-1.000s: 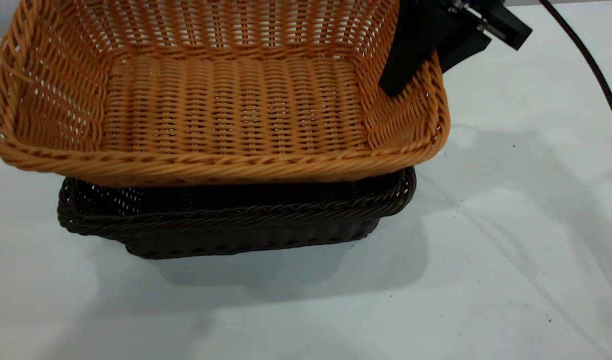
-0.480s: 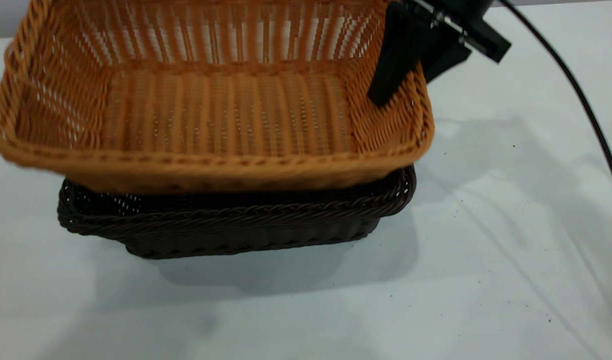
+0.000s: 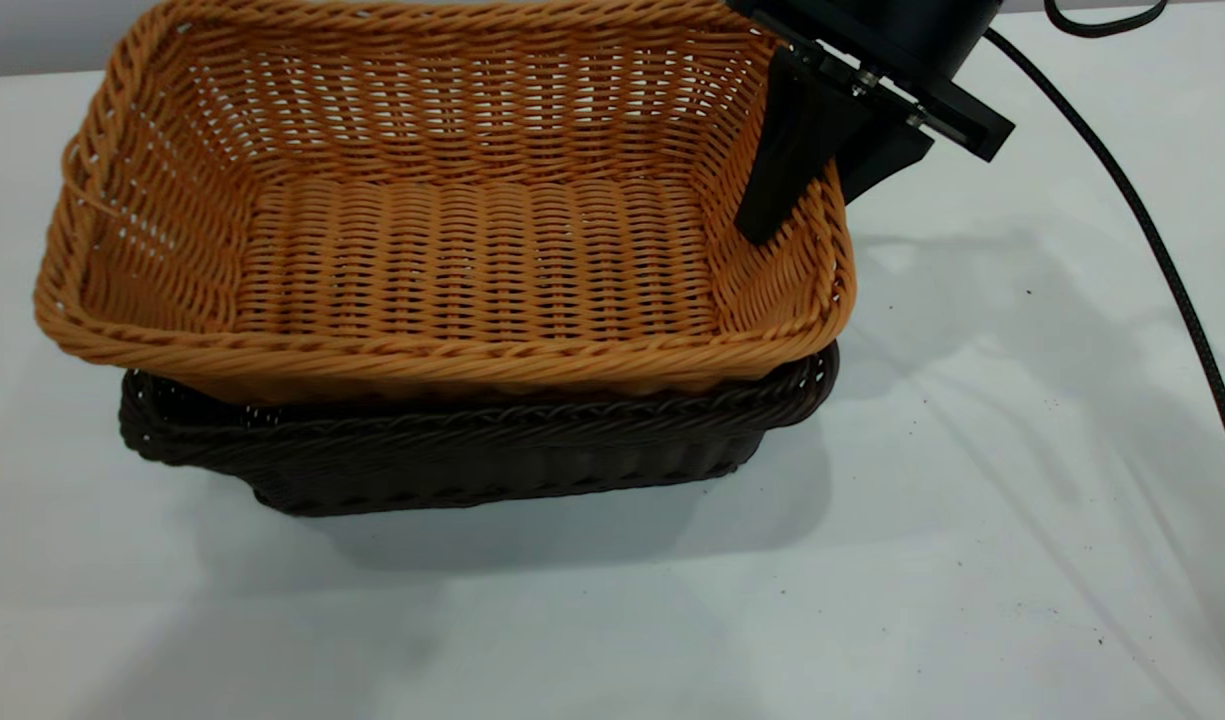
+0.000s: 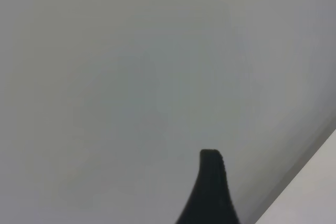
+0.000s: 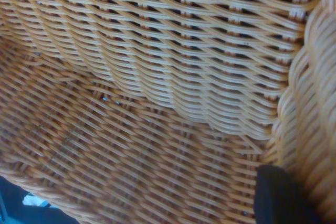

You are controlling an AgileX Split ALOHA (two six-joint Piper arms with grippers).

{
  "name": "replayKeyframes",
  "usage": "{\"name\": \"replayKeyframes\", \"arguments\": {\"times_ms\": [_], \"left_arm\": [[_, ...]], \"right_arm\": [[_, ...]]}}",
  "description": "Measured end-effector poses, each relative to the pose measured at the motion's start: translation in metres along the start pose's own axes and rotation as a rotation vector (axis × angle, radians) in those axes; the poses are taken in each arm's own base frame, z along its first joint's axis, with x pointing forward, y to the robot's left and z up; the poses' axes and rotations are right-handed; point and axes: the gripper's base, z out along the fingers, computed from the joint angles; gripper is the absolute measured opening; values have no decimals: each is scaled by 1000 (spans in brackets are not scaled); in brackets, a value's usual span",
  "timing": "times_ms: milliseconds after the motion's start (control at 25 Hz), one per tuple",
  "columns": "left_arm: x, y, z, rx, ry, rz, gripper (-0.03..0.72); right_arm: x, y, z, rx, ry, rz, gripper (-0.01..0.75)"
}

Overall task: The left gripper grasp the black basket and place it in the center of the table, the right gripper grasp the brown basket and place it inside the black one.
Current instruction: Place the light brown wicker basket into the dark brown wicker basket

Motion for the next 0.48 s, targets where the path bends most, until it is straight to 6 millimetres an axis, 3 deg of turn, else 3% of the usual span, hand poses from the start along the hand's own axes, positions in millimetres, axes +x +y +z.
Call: {"name": "replayKeyframes", "arguments": {"times_ms": [480], "left_arm": [[0, 0, 0, 0, 0, 0, 512]], "right_arm": [[1, 1, 0, -7, 13, 6, 98]]}}
